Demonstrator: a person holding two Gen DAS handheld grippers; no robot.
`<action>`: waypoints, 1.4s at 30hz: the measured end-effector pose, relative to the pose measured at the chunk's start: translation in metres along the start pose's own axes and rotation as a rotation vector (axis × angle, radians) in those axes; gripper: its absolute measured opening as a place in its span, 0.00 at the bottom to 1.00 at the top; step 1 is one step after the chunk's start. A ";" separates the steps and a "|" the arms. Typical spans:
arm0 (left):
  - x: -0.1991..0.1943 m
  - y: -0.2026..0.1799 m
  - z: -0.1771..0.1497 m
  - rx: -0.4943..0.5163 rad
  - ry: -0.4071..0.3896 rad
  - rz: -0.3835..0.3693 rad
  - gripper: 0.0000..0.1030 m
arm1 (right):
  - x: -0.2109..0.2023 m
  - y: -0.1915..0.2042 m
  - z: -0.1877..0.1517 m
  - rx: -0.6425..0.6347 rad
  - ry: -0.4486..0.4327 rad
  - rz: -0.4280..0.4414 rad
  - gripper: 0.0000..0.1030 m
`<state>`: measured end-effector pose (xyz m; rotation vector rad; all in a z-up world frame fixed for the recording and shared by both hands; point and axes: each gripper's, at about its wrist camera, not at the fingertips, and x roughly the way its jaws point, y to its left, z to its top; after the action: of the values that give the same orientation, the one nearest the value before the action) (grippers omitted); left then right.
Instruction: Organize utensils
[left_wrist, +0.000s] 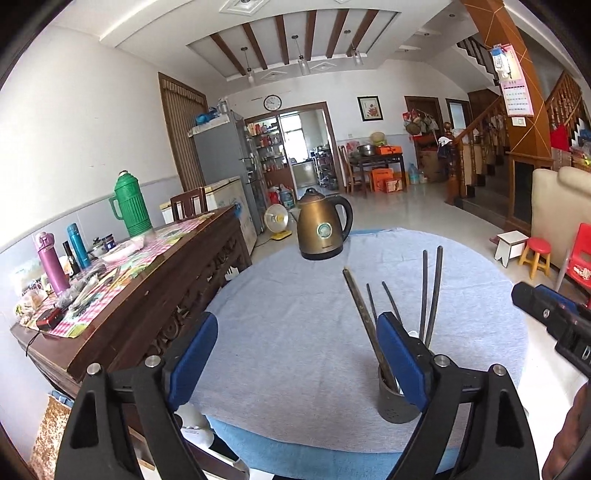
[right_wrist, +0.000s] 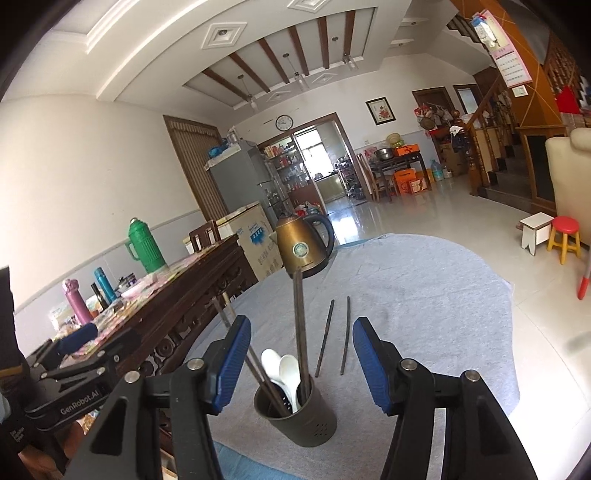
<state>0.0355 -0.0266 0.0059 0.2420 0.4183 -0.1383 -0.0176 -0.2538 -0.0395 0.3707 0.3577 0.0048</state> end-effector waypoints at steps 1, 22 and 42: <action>0.002 0.001 -0.001 -0.006 0.008 -0.003 0.86 | 0.001 0.001 -0.001 -0.007 0.006 0.003 0.59; 0.028 0.000 -0.014 -0.014 0.091 0.035 0.86 | 0.011 -0.005 -0.019 0.012 0.063 0.021 0.59; 0.038 0.012 -0.024 -0.047 0.117 0.042 0.86 | 0.016 0.013 -0.026 -0.060 0.082 -0.041 0.59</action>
<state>0.0625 -0.0120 -0.0283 0.2134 0.5315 -0.0733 -0.0106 -0.2316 -0.0631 0.3048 0.4450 -0.0093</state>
